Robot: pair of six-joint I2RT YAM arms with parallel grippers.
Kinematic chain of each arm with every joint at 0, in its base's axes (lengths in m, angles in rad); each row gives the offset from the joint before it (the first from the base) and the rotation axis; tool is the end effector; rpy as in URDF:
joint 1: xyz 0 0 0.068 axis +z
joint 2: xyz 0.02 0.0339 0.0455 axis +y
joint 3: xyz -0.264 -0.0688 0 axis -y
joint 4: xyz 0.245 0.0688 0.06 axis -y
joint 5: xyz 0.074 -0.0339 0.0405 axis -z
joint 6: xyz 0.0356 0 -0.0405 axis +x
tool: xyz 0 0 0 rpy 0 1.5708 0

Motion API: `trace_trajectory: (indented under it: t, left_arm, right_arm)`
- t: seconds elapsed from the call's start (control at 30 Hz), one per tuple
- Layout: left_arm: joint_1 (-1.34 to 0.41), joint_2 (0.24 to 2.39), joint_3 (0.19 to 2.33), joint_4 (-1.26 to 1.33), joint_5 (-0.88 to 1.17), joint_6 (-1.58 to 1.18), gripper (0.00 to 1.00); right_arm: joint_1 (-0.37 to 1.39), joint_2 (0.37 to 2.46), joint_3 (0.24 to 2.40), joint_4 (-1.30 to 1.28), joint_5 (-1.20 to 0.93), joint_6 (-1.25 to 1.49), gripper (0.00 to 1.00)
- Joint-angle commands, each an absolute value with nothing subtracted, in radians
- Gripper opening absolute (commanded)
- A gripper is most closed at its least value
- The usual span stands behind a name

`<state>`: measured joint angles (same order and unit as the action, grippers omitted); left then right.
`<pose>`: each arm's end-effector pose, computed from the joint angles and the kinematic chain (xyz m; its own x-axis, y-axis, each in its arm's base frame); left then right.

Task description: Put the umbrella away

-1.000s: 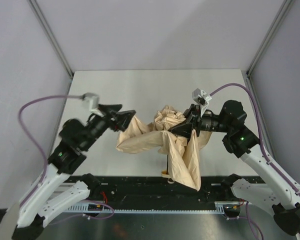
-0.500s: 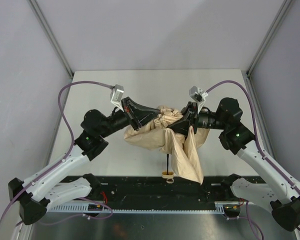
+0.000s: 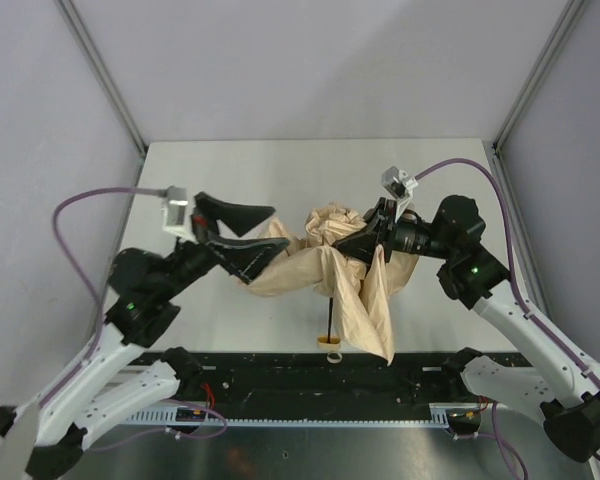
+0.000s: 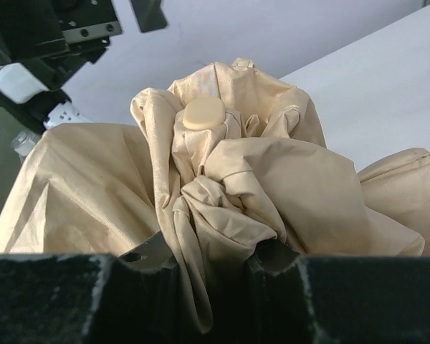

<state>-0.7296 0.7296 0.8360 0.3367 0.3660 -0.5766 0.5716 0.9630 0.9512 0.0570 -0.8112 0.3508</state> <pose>0.1088 -0.1144 0.4211 -0.2028 -0.5016 -0.8410 0.8981 0.2471 -0.3639 0.1655 0.1371 0.3918 -0.3017 0.0873 -0.9494 -0.9350 0.1675 0.3125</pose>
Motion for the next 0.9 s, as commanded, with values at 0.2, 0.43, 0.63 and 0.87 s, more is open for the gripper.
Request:
trace_trajectory:
  t: [0.2,0.43,0.63,0.87]
  left_arm:
    - [-0.686,0.42,0.791,-0.124,0.044,-0.442,0.99]
    - [-0.686,0.471,0.749,-0.131,-0.02,-0.516,0.91]
    - [-0.686,0.626,0.791,-0.032,0.133,-0.517,0.8]
    - [-0.699,0.87,0.815,0.223,0.455,-0.661,0.27]
  right_arm:
    - [0.566,0.904,0.992,0.092,-0.718,0.42,0.0]
    - [0.566,0.876,0.993,0.034,-0.776,0.376,0.0]
    - [0.566,0.865,0.995,-0.053,-0.786,0.305,0.0]
    - [0.566,0.884,1.018,-0.04,-0.797,0.302,0.0]
